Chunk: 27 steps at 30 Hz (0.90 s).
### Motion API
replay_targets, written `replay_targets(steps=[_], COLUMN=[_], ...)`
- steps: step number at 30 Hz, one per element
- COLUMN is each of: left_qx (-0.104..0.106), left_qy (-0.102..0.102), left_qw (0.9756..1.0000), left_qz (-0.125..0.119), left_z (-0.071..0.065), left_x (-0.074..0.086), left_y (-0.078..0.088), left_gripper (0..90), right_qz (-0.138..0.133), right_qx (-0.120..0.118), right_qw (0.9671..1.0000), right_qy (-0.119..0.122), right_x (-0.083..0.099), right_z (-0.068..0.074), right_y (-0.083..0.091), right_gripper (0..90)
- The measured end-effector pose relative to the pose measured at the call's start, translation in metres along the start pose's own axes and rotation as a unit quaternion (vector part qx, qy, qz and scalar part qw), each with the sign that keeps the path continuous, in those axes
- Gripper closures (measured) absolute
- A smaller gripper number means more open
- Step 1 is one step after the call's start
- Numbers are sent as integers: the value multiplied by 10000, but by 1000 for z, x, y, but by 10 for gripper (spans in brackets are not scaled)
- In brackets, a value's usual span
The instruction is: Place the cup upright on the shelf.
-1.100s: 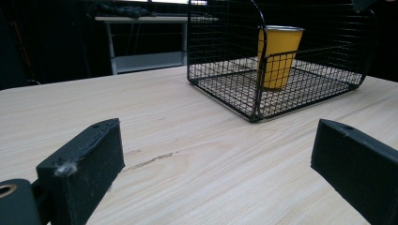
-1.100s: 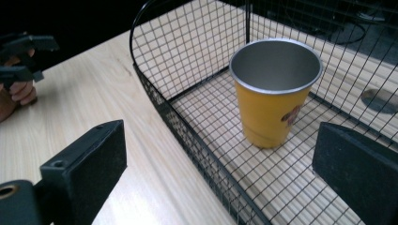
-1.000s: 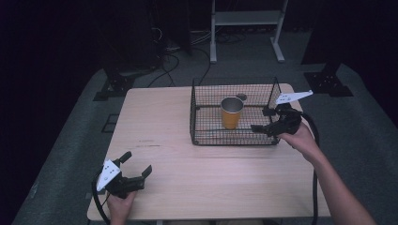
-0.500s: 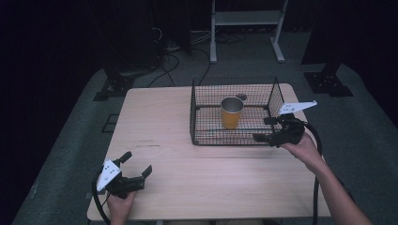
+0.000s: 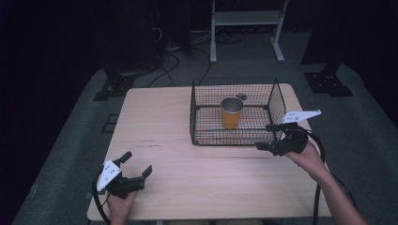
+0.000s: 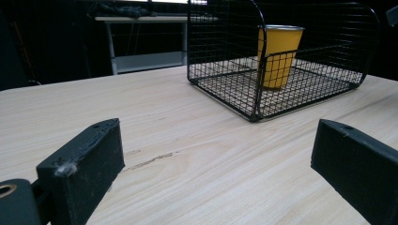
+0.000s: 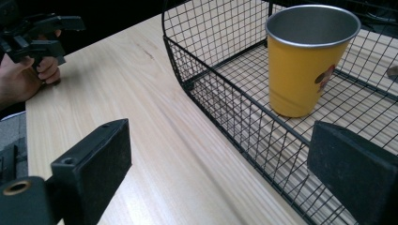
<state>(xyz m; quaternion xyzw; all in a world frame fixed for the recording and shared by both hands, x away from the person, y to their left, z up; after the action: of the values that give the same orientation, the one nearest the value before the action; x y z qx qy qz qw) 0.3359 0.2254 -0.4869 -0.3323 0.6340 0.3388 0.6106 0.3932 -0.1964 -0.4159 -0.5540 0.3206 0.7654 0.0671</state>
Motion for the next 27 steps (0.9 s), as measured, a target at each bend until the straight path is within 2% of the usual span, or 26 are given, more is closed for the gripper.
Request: replay_targets(steps=[12, 21, 27], left_qx=[-1, -4, -9], left_qy=[-16, -24, -17], left_qw=[10000, 10000, 10000], left_qz=[8, 13, 0], left_z=[0, 0, 0], left_x=[0, 0, 0], left_y=[0, 0, 0], left_gripper=[22, 22, 23], right_qz=[58, 149, 104], right_qx=[13, 110, 143], right_qw=[10000, 9998, 9998], right_qy=[3, 41, 29], right_x=[19, 34, 41], right_z=[7, 11, 13], right_y=[3, 7, 10], right_gripper=[60, 61, 61])
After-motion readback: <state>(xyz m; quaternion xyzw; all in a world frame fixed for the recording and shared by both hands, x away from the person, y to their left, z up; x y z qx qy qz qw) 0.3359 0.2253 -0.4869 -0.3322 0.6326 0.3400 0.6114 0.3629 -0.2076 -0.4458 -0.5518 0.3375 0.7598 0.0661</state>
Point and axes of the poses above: each handheld gripper's, and its own axes: y roughly backward along the jaws, x roughly out of its underside, z roughly to its left, the point moved 9 cm from there along -y, roughly forward along the jaws, and after that the axes turned 7 degrees about -z, right-handed, at the moved point
